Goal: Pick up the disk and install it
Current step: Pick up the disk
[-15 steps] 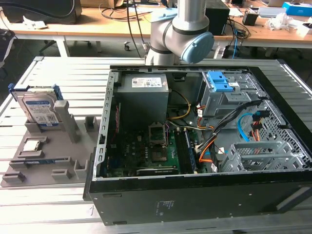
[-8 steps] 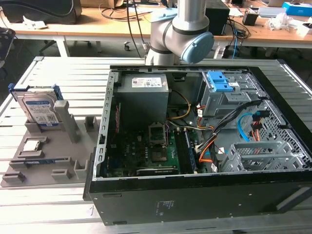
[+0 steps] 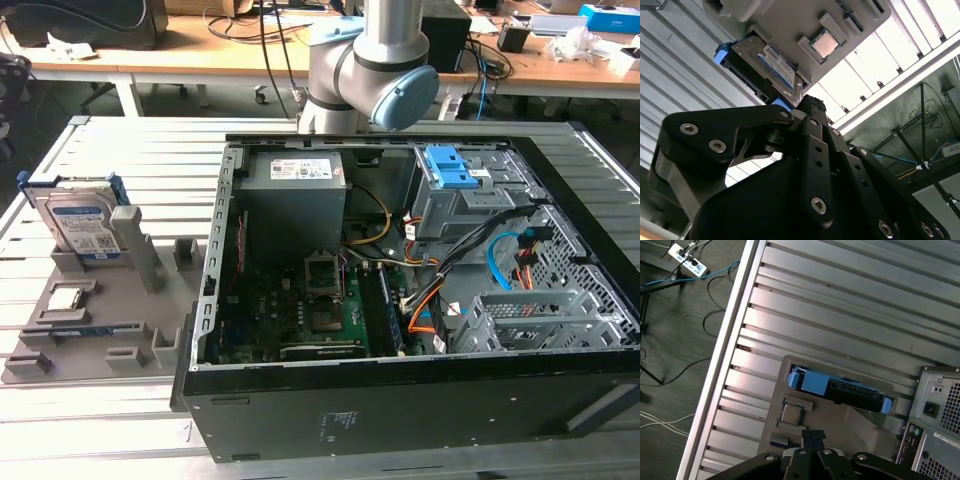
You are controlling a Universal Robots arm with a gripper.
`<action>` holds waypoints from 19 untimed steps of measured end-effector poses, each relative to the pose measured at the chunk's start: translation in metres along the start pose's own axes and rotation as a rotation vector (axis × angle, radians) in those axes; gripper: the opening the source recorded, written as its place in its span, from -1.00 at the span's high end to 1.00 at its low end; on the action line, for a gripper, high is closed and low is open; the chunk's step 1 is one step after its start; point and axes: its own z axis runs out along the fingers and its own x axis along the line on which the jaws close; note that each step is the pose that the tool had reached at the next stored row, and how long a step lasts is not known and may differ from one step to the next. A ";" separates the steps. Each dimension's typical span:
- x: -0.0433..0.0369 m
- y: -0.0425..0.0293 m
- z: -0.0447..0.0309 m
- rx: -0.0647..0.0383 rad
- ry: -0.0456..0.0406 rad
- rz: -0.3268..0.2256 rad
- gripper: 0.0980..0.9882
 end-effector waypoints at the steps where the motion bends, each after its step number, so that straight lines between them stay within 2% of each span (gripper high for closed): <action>1: 0.0000 0.0000 0.0000 0.000 -0.0001 -0.009 0.99; 19: 0.0000 0.0000 0.0000 -0.006 -0.0028 -0.229 0.99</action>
